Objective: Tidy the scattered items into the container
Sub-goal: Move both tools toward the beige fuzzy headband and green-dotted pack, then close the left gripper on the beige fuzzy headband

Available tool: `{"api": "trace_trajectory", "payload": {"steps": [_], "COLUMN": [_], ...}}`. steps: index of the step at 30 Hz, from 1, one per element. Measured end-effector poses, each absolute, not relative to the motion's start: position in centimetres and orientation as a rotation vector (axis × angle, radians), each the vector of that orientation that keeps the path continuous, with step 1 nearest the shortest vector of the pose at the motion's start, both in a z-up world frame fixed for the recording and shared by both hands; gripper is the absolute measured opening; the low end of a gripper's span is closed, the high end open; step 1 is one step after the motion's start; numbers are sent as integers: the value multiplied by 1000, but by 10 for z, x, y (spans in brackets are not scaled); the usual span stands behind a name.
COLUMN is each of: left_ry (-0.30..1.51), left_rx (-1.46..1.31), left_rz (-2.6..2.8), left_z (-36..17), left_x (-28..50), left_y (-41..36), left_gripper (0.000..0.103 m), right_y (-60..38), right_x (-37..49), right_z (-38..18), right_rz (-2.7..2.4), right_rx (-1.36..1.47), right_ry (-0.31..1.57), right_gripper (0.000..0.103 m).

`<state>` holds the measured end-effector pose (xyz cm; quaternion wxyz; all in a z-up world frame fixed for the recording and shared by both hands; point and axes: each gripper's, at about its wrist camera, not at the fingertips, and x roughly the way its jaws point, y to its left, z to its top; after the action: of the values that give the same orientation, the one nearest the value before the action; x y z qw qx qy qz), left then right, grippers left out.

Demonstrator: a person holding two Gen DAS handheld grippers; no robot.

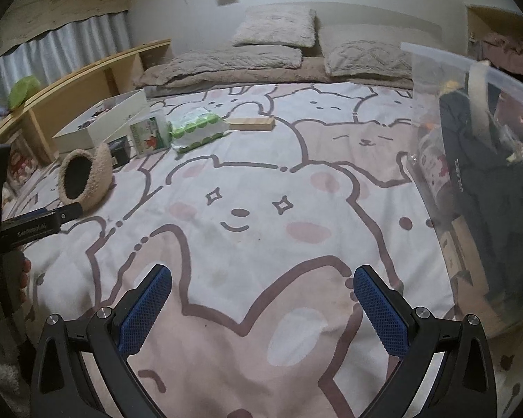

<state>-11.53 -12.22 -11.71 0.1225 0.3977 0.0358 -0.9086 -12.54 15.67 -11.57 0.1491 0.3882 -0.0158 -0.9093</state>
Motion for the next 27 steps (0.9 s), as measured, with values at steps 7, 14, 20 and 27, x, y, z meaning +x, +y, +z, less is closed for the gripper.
{"api": "trace_trajectory", "payload": {"steps": [7, 14, 20, 27], "left_ry": [53, 34, 56, 106], "left_rx": [1136, 1179, 1232, 1223], "left_rz": [-2583, -2513, -2452, -2459], "left_z": [-124, -137, -153, -162], "left_x": [-142, -167, -180, -188], "left_y": [-146, -171, -190, -204], "left_gripper": [103, 103, 103, 103], "right_y": [151, 146, 135, 101], "right_x": [-134, -138, -149, -166], "right_z": [-132, -140, -141, -129], "right_rz": [-2592, -2569, -2553, -2517], "right_rx": [1208, 1256, 1281, 1188], "right_ry": [-63, -60, -18, 170], "right_gripper": [103, 103, 103, 103]}}
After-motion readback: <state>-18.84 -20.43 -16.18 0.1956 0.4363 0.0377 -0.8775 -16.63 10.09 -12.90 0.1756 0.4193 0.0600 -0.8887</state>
